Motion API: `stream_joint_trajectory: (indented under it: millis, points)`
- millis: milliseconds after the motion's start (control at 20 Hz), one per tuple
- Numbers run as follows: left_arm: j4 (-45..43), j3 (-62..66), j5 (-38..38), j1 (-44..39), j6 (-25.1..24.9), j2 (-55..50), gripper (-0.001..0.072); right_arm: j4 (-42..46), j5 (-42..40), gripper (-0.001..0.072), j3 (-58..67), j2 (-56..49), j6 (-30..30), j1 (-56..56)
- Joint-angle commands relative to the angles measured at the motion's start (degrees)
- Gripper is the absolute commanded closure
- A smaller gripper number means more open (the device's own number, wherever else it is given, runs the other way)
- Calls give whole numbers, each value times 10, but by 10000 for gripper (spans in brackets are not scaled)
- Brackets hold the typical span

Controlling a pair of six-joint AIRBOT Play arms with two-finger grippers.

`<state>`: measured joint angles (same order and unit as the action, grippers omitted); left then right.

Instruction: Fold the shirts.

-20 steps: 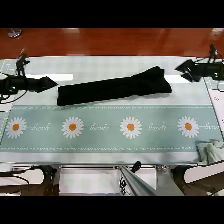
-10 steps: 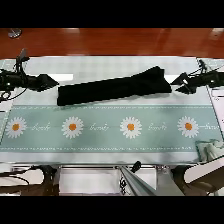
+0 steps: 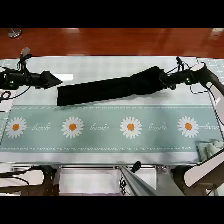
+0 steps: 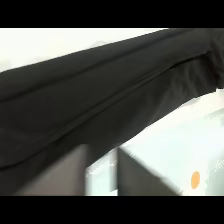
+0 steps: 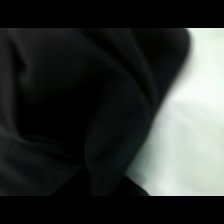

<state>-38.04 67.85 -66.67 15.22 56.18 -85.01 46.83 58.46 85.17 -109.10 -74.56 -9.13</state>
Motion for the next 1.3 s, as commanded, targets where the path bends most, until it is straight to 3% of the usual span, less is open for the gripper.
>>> stream_joint_trajectory:
  millis: [0,250,450,750,950,1250]
  points:
    - [9,1,-4,-3,0,0,686,-11,-12,685,1,35,17,18]
    - [116,1,7,-53,0,31,687,77,46,685,1,168,17,29]
    - [126,1,119,-188,1,76,688,149,120,685,1,249,1,67]
    - [126,0,304,-417,38,28,687,254,156,685,1,340,-75,151]
    - [126,0,316,-498,52,-30,687,298,182,685,1,387,-117,186]
    - [154,1,319,-584,120,-90,686,332,203,685,1,456,-149,203]
